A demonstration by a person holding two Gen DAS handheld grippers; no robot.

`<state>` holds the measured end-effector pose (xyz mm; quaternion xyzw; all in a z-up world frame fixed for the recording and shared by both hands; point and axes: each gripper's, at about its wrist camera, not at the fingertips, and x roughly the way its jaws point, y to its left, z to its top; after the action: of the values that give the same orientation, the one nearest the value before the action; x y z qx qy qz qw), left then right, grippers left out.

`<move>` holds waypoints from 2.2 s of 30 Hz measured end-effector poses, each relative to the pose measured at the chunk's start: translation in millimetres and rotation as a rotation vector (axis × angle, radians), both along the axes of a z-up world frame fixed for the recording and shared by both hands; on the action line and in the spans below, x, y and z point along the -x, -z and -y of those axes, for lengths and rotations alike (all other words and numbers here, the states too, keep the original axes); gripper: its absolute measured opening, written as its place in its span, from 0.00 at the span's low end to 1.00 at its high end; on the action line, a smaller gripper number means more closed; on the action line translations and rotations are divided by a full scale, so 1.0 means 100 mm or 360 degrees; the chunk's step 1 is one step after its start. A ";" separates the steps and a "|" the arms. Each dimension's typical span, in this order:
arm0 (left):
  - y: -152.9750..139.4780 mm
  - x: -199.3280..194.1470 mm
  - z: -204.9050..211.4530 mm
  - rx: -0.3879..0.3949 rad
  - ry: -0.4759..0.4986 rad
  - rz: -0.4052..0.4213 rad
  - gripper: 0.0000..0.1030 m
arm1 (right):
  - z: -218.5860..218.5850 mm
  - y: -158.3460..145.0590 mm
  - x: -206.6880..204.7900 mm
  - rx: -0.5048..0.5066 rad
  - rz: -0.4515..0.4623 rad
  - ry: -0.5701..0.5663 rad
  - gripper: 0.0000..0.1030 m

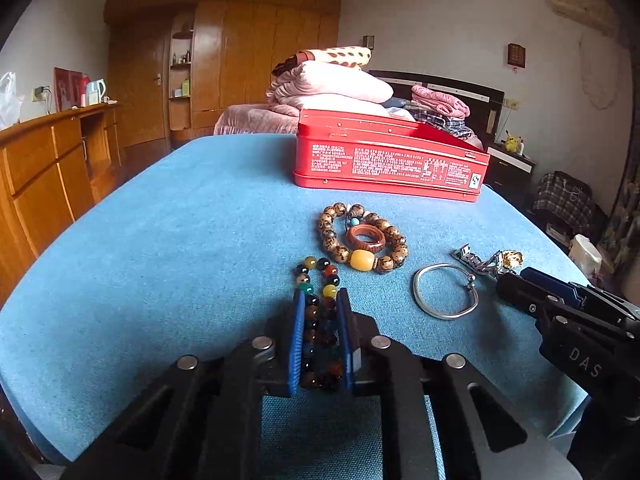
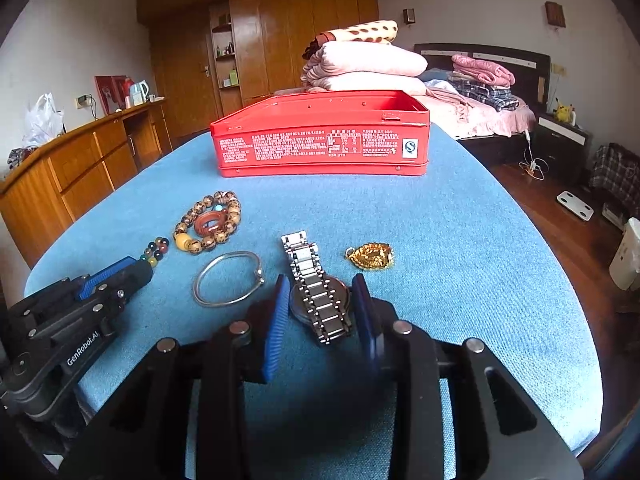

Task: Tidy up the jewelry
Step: 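Grasp the multicoloured bead bracelet with the left tool while the right tool grasps the silver watch, then carry the bracelet and the watch over the red tin with both tools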

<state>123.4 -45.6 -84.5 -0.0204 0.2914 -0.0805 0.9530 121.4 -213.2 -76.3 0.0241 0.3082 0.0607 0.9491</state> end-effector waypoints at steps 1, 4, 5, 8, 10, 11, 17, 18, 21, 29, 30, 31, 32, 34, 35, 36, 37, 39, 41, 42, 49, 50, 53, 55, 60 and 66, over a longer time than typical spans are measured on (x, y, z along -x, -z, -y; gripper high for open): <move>-0.01 0.01 0.00 0.0008 0.0002 -0.0001 0.15 | 0.02 -0.02 0.02 -0.0011 0.0017 0.0004 0.29; -0.06 0.03 -0.03 0.0008 -0.0006 0.0034 0.08 | 0.07 -0.09 0.05 -0.0065 0.0063 0.0009 0.29; -0.09 0.04 -0.05 0.0018 -0.0008 0.0047 0.08 | 0.09 -0.10 0.06 -0.0085 0.0073 0.0008 0.29; -0.12 0.04 -0.06 0.0034 0.0001 0.0058 0.08 | 0.13 -0.15 0.07 -0.0141 0.0099 0.0004 0.29; -0.14 0.03 -0.07 0.0042 0.0002 0.0056 0.08 | 0.16 -0.19 0.08 -0.0187 0.0121 -0.0003 0.30; -0.15 0.03 -0.09 0.0047 -0.0001 0.0059 0.08 | 0.17 -0.21 0.10 -0.0201 0.0136 -0.0005 0.30; -0.16 0.01 -0.14 0.0077 -0.0005 0.0047 0.08 | 0.15 -0.21 0.09 -0.0186 0.0115 -0.0017 0.30; -0.17 0.01 -0.16 0.0082 -0.0008 0.0053 0.08 | 0.15 -0.21 0.09 -0.0184 0.0115 -0.0019 0.30; -0.21 0.04 -0.19 0.0094 -0.0021 0.0081 0.08 | 0.15 -0.23 0.11 -0.0200 0.0133 -0.0018 0.30; -0.35 0.06 -0.21 0.0128 -0.0011 0.0138 0.07 | 0.20 -0.31 0.12 -0.0241 0.0173 -0.0004 0.30; -0.38 0.06 -0.20 0.0130 -0.0006 0.0152 0.07 | 0.20 -0.33 0.11 -0.0243 0.0178 -0.0003 0.30; -0.42 0.05 -0.20 0.0135 -0.0003 0.0164 0.07 | 0.21 -0.36 0.10 -0.0246 0.0186 -0.0006 0.30; -0.45 0.04 -0.20 0.0140 -0.0004 0.0176 0.08 | 0.21 -0.39 0.09 -0.0253 0.0197 -0.0007 0.30; -0.52 0.00 -0.19 0.0149 -0.0002 0.0196 0.07 | 0.21 -0.46 0.06 -0.0261 0.0216 -0.0012 0.30; -0.55 -0.03 -0.18 0.0153 -0.0003 0.0206 0.07 | 0.21 -0.49 0.05 -0.0261 0.0225 -0.0012 0.30; -0.58 -0.06 -0.18 0.0157 -0.0002 0.0215 0.07 | 0.21 -0.52 0.03 -0.0261 0.0233 -0.0012 0.30; -0.62 -0.09 -0.17 0.0159 0.0000 0.0224 0.07 | 0.21 -0.55 0.00 -0.0262 0.0238 -0.0014 0.30; -0.68 -0.15 -0.15 0.0159 0.0003 0.0241 0.07 | 0.22 -0.60 -0.05 -0.0270 0.0245 -0.0021 0.30; -0.72 -0.22 -0.13 0.0163 0.0008 0.0245 0.07 | 0.22 -0.64 -0.11 -0.0270 0.0248 -0.0025 0.30; -0.74 -0.25 -0.12 0.0170 0.0012 0.0245 0.07 | 0.22 -0.66 -0.15 -0.0268 0.0249 -0.0025 0.30; -0.95 -0.50 -0.05 0.0179 0.0030 0.0291 0.07 | 0.24 -0.80 -0.42 -0.0258 0.0264 -0.0022 0.30; -0.99 -0.54 -0.03 0.0179 0.0032 0.0300 0.07 | 0.24 -0.83 -0.47 -0.0254 0.0269 -0.0020 0.30; -1.10 -0.69 0.03 0.0175 0.0044 0.0327 0.07 | 0.26 -0.93 -0.64 -0.0243 0.0284 -0.0015 0.30; -1.16 -0.81 0.06 0.0167 0.0056 0.0335 0.07 | 0.27 -0.98 -0.76 -0.0237 0.0290 -0.0008 0.30; -1.25 -1.14 0.14 0.0170 0.0049 0.0344 0.07 | 0.34 -1.06 -1.13 -0.0241 0.0285 0.0023 0.30; -1.20 -1.54 0.22 0.0156 0.0030 0.0295 0.07 | 0.39 -1.02 -1.53 -0.0241 0.0243 0.0056 0.30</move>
<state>277.1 -67.9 35.1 -0.0568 0.1978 -0.1051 0.9729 274.9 -252.2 25.3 0.0966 0.2292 0.0689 0.9661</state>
